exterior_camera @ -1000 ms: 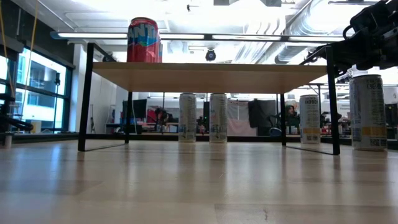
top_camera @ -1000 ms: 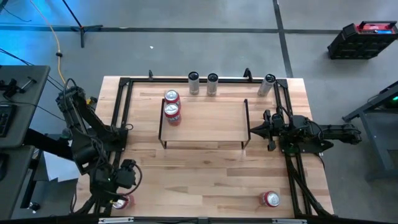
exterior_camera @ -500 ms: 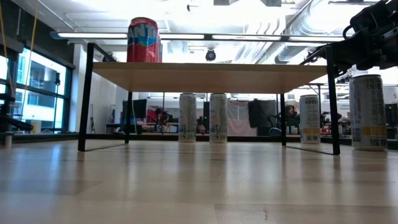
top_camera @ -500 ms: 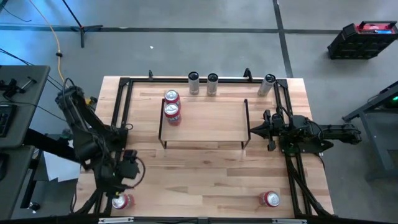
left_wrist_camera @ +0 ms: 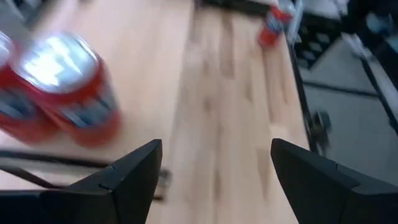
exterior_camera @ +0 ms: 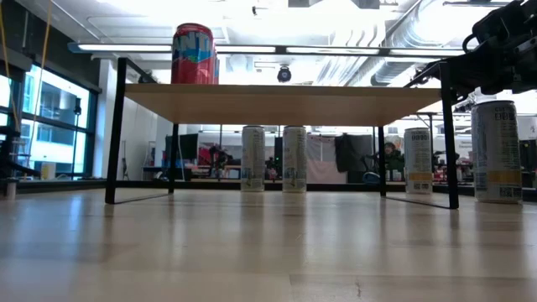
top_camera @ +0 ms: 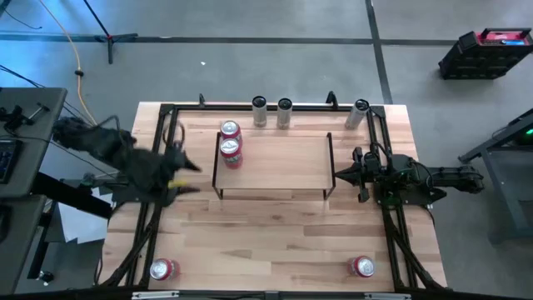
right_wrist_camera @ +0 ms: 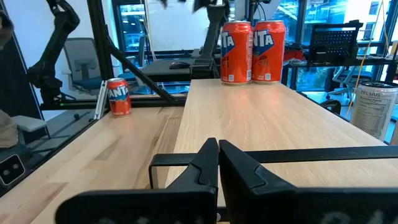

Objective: Place canned beverage on shelf
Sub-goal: Adjust the red soda cans on the shelf

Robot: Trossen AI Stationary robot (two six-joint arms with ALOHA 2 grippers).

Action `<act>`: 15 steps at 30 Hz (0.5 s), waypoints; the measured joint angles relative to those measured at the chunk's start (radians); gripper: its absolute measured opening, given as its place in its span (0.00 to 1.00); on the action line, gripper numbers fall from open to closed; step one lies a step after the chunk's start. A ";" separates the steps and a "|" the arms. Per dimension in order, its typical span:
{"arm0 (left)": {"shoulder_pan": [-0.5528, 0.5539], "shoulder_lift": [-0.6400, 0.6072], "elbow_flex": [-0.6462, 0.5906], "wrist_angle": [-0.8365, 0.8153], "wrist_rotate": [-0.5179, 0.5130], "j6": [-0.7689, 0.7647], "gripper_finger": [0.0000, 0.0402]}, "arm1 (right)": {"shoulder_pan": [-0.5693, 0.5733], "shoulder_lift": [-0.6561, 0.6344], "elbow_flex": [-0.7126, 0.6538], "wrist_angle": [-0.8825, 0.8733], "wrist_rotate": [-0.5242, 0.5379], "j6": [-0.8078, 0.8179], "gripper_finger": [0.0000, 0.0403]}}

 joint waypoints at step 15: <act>0.722 0.287 0.241 0.002 0.262 0.295 0.73 | 0.000 0.000 0.000 0.000 0.000 0.000 0.00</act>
